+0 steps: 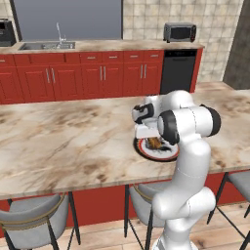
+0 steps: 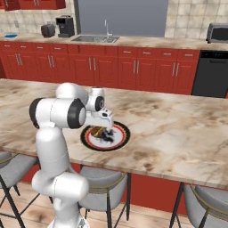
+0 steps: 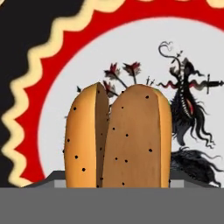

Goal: Move the hot dog bun to the plate on the dining table and place the condiment next to that plate. Then navigate to the fridge and take the sausage and place it on the plate as well.

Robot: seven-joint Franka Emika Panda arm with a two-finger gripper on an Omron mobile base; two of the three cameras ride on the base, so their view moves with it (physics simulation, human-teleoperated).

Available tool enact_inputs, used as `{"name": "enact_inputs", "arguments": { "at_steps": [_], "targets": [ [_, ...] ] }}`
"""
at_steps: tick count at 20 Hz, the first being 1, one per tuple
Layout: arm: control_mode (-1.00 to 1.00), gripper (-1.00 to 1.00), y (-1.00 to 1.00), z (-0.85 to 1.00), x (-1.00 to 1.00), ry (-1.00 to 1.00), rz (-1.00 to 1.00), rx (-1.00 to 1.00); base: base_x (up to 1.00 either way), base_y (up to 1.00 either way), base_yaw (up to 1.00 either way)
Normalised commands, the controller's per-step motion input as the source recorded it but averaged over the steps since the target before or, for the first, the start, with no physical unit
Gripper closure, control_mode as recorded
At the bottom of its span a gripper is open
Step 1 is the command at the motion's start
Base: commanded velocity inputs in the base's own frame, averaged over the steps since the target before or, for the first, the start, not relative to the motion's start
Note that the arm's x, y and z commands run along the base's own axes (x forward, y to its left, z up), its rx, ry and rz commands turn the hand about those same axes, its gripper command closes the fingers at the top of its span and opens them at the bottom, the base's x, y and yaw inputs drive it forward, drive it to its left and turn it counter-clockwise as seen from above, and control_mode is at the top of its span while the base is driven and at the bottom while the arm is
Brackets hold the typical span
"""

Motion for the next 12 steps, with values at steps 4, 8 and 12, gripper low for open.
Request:
{"name": "enact_inputs", "arguments": {
  "at_steps": [4,8,12],
  "targets": [
    [-1.0,1.0,0.0,-0.28,-0.03,-0.01,0.0,0.1,0.0,0.0,0.0],
    [-1.0,1.0,0.0,-0.2,0.02,-0.01,0.0,0.08,0.0,0.0,0.0],
    [-1.0,1.0,-0.03,-0.02,0.44,-0.06,0.0,0.05,0.0,0.0,0.0]
  ]
}}
